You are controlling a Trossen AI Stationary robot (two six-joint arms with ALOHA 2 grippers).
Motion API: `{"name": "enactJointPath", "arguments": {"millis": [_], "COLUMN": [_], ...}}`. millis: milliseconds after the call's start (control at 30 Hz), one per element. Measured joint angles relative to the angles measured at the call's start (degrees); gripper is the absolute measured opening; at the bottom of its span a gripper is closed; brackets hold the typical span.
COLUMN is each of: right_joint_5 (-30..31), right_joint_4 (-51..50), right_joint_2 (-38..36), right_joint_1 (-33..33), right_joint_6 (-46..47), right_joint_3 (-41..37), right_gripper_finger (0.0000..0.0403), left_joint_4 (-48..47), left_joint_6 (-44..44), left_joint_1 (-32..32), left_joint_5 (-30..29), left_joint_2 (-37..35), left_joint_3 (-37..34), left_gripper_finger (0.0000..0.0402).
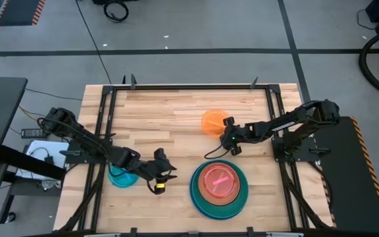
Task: Stack plastic plates
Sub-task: Stack the transparent orange plate on the top of the transparent pink plate
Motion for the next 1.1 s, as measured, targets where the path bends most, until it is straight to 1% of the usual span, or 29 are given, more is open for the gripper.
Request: {"name": "enactJointPath", "arguments": {"millis": [167,367,533,733,967,1100], "right_joint_5": [0.8,3.5,5.2,5.8,7.0,9.7], "right_joint_4": [-7.7,-17.6,-26.8,-37.6,-39.5,-39.0], "right_joint_2": [0.0,0.0,0.0,0.0,0.0,0.0], "right_joint_1": [2.3,5.6,9.4,16.4,26.4,31.5], "right_joint_6": [1.2,6.4,13.9,24.8,28.0,28.7], "right_joint_3": [4.7,11.1,17.7,26.4,30.7,31.0], "right_gripper_finger": [0.0006,0.0006,0.0006,0.0006,0.0006,0.0007], "left_joint_4": [2.0,2.0,2.0,1.9,2.0,2.0], "left_joint_6": [6.0,12.2,17.9,24.9,27.9,27.9], "left_joint_1": [0.0,0.1,0.1,0.3,3.5,5.4], "left_joint_5": [0.0,0.0,0.0,0.0,-0.8,-0.8], "left_joint_2": [0.0,0.0,0.0,0.0,0.0,0.0], "left_joint_3": [0.0,0.0,0.0,0.0,0.0,0.0], "left_gripper_finger": [0.0156,0.0156,0.0156,0.0156,0.0156,0.0156]}}
